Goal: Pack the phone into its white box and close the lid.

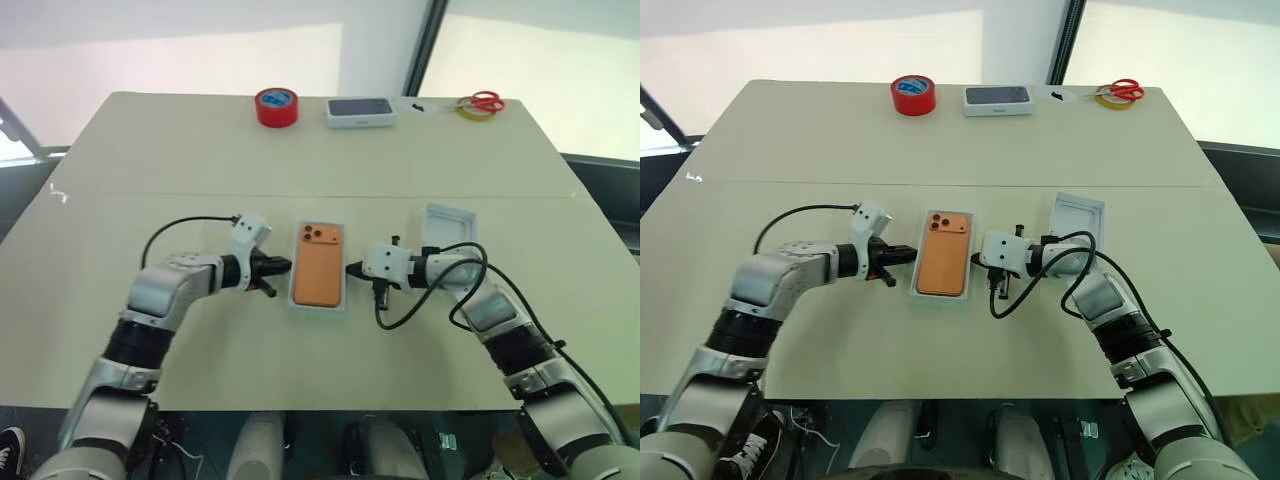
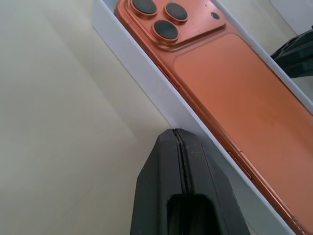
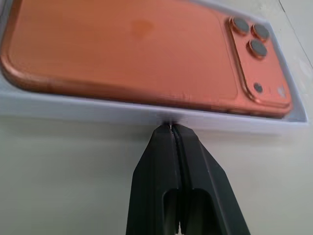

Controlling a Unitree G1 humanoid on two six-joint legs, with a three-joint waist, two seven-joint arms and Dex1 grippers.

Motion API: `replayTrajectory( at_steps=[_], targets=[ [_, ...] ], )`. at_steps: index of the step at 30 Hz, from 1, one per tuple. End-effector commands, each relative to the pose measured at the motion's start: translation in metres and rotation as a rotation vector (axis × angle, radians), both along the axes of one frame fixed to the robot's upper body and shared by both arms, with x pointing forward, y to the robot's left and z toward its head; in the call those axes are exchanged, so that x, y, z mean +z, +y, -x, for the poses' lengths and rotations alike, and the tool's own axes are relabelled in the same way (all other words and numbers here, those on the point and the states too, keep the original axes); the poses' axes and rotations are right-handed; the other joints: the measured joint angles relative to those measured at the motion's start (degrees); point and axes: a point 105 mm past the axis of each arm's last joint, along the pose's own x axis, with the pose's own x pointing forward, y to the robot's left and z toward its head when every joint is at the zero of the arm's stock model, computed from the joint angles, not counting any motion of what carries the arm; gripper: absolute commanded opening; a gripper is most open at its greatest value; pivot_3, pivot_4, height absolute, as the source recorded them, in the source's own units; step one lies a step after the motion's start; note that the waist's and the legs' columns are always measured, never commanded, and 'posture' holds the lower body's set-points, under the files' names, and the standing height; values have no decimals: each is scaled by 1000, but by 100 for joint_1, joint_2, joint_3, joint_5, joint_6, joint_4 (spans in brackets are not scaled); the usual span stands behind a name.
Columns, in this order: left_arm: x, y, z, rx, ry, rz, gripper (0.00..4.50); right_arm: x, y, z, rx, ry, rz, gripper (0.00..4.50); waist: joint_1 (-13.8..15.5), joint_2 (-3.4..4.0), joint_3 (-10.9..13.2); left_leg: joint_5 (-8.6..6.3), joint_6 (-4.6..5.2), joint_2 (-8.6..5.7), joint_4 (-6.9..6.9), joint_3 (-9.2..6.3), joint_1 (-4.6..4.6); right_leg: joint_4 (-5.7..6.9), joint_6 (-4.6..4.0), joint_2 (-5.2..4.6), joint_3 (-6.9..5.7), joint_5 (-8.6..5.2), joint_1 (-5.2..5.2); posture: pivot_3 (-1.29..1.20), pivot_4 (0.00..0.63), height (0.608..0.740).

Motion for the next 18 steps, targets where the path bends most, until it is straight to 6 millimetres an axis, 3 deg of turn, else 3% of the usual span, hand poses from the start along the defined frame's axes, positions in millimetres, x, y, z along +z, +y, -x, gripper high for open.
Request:
replayTrajectory(
  at_steps=[1,9,18],
  targets=[
    [-6,-37,9,-106,28,36,0,11,-10,2,-7,-46,5,35,50,0,0,1,4,-2,1,0,0,-1,0,-1,0,0,6,0,150,740],
    [-4,-77,10,-197,13,77,0,9,-61,13,-109,-23,76,35,103,0,0,6,14,-4,7,1,-5,-10,6,-2,-3,3,23,0,150,740],
    [-5,-88,15,-225,33,110,0,13,-93,19,-186,-19,100,35,83,1,0,8,15,-4,8,1,-4,-10,7,-2,-6,3,23,0,150,740]
  ],
)
